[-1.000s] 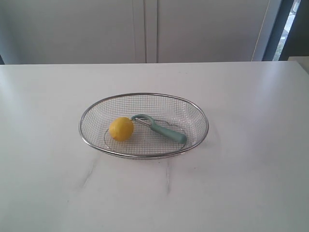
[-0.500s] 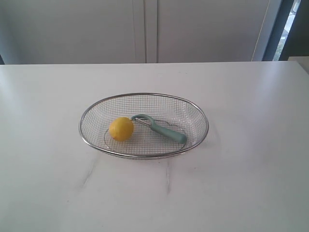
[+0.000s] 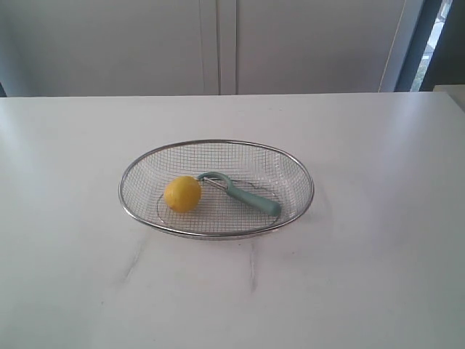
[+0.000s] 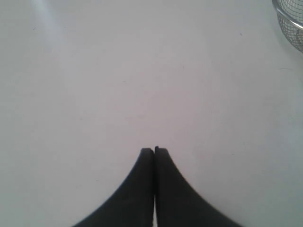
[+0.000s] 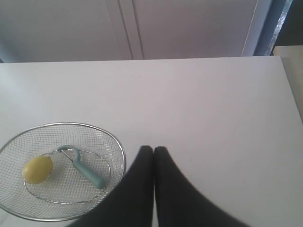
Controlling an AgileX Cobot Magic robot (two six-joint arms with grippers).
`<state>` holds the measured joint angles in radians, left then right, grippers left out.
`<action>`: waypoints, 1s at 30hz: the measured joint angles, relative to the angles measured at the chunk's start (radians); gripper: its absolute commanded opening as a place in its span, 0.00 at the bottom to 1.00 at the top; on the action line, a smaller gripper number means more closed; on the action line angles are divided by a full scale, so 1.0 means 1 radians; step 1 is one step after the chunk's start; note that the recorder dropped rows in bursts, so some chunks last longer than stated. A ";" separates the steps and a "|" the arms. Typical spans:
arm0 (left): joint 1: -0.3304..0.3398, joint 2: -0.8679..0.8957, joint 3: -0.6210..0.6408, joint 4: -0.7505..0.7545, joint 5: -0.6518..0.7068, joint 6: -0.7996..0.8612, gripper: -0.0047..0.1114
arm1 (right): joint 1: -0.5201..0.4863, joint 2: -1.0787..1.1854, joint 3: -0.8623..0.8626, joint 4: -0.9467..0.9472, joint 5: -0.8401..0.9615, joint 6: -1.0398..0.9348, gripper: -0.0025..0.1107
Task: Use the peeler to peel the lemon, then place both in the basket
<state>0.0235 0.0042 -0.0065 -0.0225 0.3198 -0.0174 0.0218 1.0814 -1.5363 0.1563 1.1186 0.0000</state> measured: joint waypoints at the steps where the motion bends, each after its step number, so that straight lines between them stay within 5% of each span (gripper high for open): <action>1: 0.000 0.000 0.000 0.000 0.000 0.000 0.04 | 0.000 -0.029 0.025 0.000 0.000 0.000 0.02; 16: 0.000 0.000 0.000 0.000 0.000 0.000 0.04 | -0.150 -0.417 0.438 0.002 0.000 0.000 0.02; 30: 0.000 0.000 0.000 0.000 0.000 0.000 0.04 | -0.167 -0.656 0.730 0.002 0.006 0.000 0.02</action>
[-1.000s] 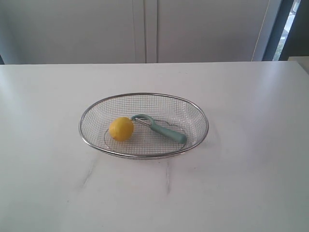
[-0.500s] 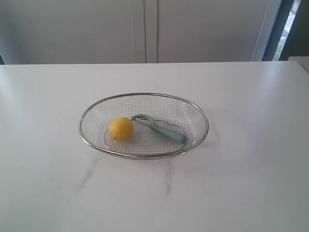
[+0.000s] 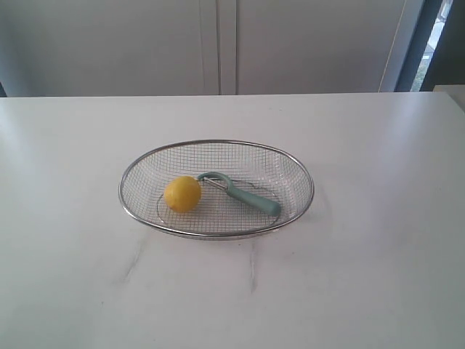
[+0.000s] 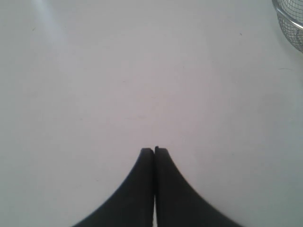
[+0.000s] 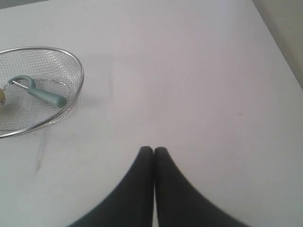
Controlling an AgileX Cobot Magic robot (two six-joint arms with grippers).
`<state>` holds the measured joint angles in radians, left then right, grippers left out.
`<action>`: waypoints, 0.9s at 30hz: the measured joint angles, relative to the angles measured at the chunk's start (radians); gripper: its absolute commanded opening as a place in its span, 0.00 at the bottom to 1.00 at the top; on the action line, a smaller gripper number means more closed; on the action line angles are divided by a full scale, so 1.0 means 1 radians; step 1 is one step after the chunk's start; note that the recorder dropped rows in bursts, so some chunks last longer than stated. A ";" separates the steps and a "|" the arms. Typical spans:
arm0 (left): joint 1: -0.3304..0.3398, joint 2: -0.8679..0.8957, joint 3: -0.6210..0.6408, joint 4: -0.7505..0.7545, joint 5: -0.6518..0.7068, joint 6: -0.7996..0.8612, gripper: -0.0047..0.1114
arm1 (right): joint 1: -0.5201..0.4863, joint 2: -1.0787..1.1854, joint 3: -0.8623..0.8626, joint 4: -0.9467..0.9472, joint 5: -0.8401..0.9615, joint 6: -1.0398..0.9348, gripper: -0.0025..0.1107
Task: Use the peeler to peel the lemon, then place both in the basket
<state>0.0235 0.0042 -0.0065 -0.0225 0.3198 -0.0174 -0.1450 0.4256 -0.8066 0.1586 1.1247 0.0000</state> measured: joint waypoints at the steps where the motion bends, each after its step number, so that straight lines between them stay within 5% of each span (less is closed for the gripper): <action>1: 0.000 0.000 0.000 0.000 0.000 0.000 0.04 | 0.000 -0.006 0.002 0.000 0.000 0.000 0.02; 17: 0.000 0.000 0.000 0.000 0.000 0.000 0.04 | 0.000 -0.108 0.013 -0.023 -0.015 0.000 0.02; 27: 0.000 0.000 0.000 0.000 0.000 0.000 0.04 | 0.000 -0.173 0.175 -0.071 -0.388 0.000 0.02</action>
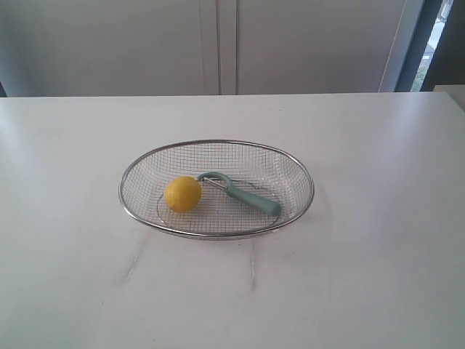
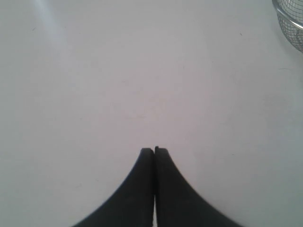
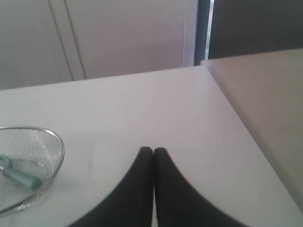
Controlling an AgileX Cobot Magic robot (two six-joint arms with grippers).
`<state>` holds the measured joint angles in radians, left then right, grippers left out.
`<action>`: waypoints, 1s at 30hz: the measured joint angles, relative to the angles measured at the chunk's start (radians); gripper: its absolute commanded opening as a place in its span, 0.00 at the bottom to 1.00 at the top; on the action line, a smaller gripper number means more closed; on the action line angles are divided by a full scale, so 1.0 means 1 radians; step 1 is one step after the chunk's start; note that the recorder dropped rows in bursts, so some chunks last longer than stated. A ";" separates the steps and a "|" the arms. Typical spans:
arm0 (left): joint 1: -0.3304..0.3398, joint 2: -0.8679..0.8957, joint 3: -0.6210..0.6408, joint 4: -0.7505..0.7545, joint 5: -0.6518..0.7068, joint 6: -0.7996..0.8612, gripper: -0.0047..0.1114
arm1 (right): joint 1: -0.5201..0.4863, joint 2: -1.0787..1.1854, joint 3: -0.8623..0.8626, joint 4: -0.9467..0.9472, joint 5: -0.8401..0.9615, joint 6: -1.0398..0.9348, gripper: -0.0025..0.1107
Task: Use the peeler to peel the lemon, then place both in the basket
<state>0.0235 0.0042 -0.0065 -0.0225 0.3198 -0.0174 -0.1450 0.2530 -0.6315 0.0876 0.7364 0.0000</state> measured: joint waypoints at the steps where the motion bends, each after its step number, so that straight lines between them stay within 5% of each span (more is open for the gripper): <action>1: 0.000 0.000 0.000 0.000 0.000 0.000 0.04 | 0.000 -0.007 0.022 -0.002 -0.034 0.000 0.02; 12: 0.000 0.000 0.000 0.000 0.000 0.000 0.04 | 0.000 -0.101 0.193 -0.040 -0.112 0.000 0.02; 30: 0.000 0.000 0.000 0.000 0.000 0.000 0.04 | 0.000 -0.115 0.199 -0.078 -0.101 0.000 0.02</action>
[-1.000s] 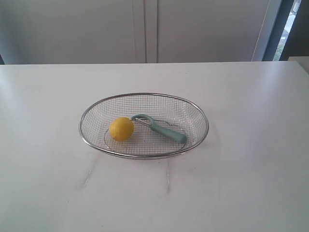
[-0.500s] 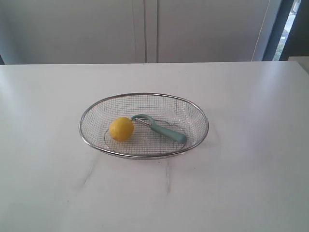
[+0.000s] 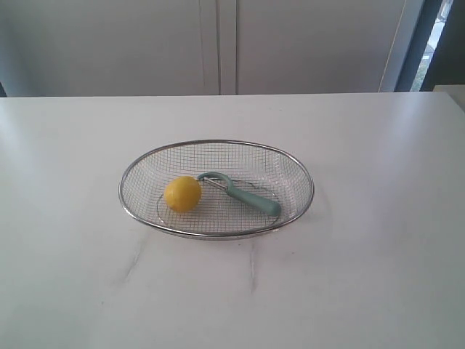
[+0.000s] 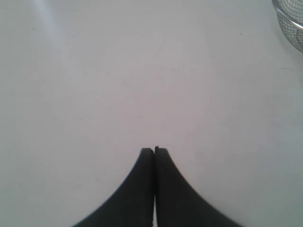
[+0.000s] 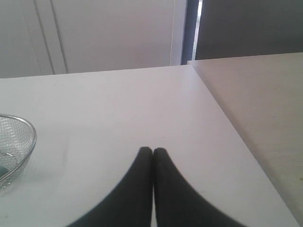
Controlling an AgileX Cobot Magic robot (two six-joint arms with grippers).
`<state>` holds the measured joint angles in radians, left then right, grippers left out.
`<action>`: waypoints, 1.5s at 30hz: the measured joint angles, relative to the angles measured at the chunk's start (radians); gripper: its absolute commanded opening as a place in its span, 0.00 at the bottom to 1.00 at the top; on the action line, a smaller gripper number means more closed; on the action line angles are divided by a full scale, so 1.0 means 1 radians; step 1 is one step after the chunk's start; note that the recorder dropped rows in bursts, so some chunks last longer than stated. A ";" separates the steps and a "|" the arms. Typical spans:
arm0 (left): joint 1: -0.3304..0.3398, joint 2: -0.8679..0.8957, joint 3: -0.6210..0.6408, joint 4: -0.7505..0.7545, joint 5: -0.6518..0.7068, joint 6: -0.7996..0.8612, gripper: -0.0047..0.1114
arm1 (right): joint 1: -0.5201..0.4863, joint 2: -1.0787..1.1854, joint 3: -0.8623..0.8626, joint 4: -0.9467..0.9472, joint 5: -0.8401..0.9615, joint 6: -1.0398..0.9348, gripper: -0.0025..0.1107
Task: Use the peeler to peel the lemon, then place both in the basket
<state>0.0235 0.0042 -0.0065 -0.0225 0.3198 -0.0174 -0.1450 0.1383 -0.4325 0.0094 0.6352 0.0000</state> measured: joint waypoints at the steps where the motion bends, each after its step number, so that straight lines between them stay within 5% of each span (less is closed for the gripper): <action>1: 0.000 0.000 0.000 0.000 0.000 0.000 0.04 | 0.000 0.000 0.000 -0.009 0.002 0.000 0.02; 32: 0.000 0.000 0.000 0.000 0.000 0.000 0.04 | 0.000 -0.133 0.368 -0.059 -0.220 0.000 0.02; 45: 0.000 0.000 0.000 0.000 0.000 0.000 0.04 | 0.075 -0.133 0.428 -0.056 -0.269 0.000 0.02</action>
<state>0.0235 0.0042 -0.0065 -0.0225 0.3198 -0.0174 -0.0703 0.0057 -0.0042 -0.0469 0.3657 0.0000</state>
